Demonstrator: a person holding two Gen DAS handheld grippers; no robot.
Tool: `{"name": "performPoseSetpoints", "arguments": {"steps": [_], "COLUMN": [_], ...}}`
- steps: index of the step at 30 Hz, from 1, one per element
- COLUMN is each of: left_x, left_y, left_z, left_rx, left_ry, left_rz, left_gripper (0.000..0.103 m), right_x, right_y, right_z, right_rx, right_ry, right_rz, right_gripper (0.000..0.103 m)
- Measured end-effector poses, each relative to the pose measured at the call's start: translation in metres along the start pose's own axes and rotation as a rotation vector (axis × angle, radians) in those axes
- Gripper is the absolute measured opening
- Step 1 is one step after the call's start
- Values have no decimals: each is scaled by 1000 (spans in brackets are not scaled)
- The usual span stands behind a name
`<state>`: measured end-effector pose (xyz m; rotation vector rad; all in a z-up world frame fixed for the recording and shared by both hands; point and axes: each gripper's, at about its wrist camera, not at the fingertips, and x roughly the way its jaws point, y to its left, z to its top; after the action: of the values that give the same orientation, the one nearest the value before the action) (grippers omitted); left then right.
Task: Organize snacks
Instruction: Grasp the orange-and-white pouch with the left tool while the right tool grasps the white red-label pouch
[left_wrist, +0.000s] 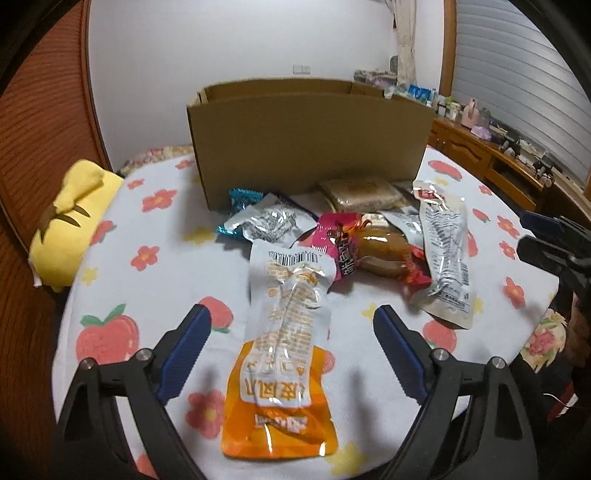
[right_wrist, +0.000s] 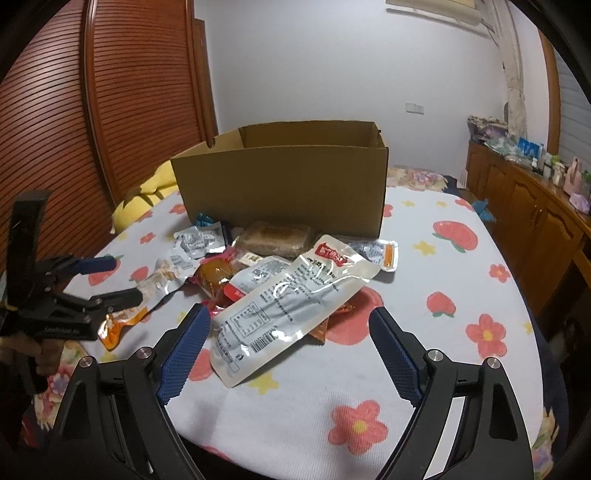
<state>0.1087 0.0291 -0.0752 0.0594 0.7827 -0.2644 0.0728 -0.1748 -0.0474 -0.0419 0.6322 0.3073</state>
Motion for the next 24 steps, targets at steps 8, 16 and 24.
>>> {"name": "performPoseSetpoints", "arguments": {"steps": [8,16,24], "left_x": [31,43,41], "left_y": [10,1,1], "left_z": [5,6,6], "left_rx": [-35,19,38], "left_ry": [112,148,142], "left_rz": [-26,9,2], "left_gripper": [84,66,56], "right_x": [22,62,85], "right_y": [-2,-16,-22], "right_z": [1,7,10], "right_rx": [2,91,156], "right_ry": [46,154,206], "right_rz": [36,100,124], "right_gripper": [88,88,89]}}
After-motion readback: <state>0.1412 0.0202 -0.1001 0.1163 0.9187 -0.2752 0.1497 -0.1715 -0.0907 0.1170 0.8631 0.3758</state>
